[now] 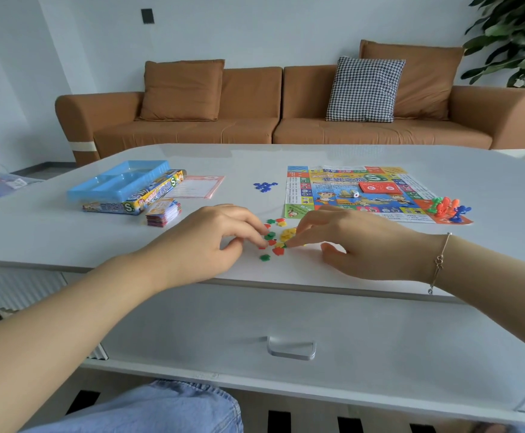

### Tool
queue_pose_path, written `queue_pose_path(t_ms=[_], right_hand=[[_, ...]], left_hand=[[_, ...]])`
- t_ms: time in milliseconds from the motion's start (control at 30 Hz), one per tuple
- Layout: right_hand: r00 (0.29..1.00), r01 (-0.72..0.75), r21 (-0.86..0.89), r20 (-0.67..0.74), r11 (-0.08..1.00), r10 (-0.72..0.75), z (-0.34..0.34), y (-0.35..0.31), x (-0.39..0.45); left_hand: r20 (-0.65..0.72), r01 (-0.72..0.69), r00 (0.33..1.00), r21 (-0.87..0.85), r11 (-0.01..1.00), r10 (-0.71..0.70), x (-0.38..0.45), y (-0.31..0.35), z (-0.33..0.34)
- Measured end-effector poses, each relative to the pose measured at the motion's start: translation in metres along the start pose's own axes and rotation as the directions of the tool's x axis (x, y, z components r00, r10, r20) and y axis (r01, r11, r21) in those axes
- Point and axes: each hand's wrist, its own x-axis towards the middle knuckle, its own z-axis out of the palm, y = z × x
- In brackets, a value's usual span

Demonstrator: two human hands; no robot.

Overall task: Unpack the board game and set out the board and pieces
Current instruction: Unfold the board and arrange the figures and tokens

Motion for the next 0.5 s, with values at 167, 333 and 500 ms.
queue_pose_path(t_ms=[167, 333, 500], right_hand=[[1.0, 0.015, -0.018, -0.027, 1.0, -0.016, 0.0, 0.0, -0.001], [0.997, 0.03, -0.032, -0.065, 0.999, -0.032, -0.002, 0.004, -0.006], [0.994, 0.028, -0.032, -0.104, 0.999, -0.031, -0.004, 0.01, -0.011]], left_hand=[[-0.006, 0.021, 1.0, 0.092, 0.996, -0.02, 0.008, -0.006, 0.005], [0.063, -0.009, 0.998, 0.167, 0.986, -0.002, 0.016, -0.008, 0.013], [0.074, -0.012, 0.997, 0.202, 0.979, -0.003, 0.012, -0.013, 0.009]])
